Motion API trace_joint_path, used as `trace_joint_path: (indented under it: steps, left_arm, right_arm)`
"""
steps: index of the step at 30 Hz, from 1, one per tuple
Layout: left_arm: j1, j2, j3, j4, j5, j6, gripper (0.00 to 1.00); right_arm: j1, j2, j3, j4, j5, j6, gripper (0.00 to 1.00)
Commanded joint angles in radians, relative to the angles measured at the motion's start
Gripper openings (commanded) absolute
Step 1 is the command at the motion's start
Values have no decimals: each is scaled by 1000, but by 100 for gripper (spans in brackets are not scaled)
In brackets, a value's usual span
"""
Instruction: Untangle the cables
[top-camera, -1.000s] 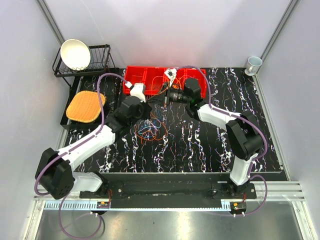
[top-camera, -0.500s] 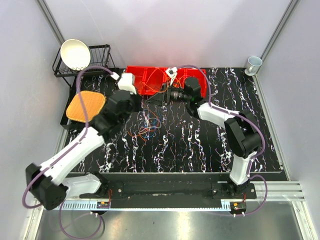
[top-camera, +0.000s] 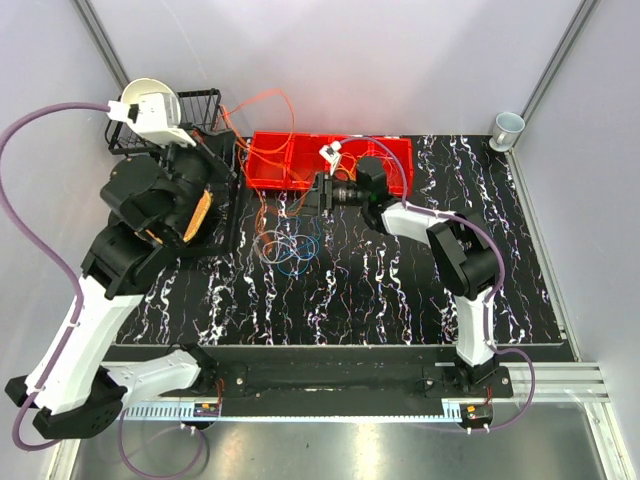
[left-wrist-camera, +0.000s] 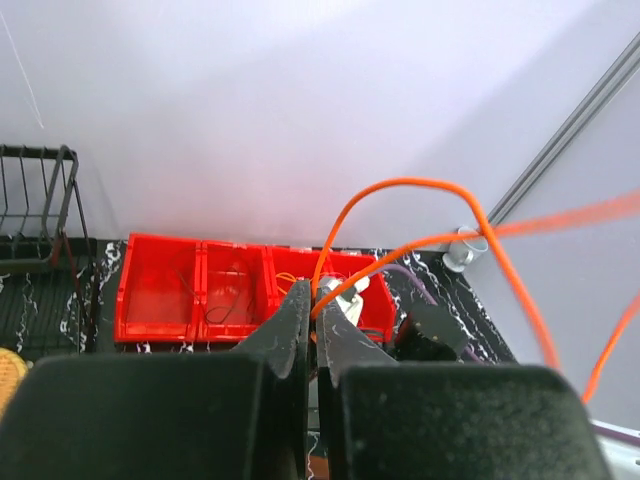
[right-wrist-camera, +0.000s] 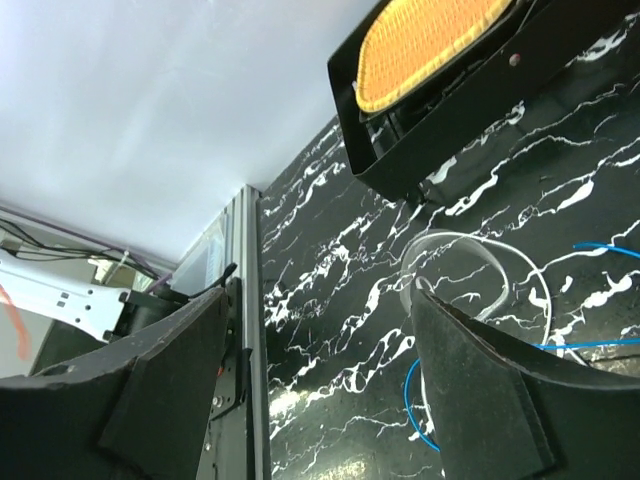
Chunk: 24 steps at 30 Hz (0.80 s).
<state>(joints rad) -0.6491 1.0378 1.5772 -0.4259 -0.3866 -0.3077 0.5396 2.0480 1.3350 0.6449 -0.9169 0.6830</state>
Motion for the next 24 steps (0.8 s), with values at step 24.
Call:
trace_joint_path:
  steps: [24]
  left_arm:
    - [147,257,141,-20,-97,107,0]
  right_arm:
    - [-108,-244,52,-680,648,-459,80]
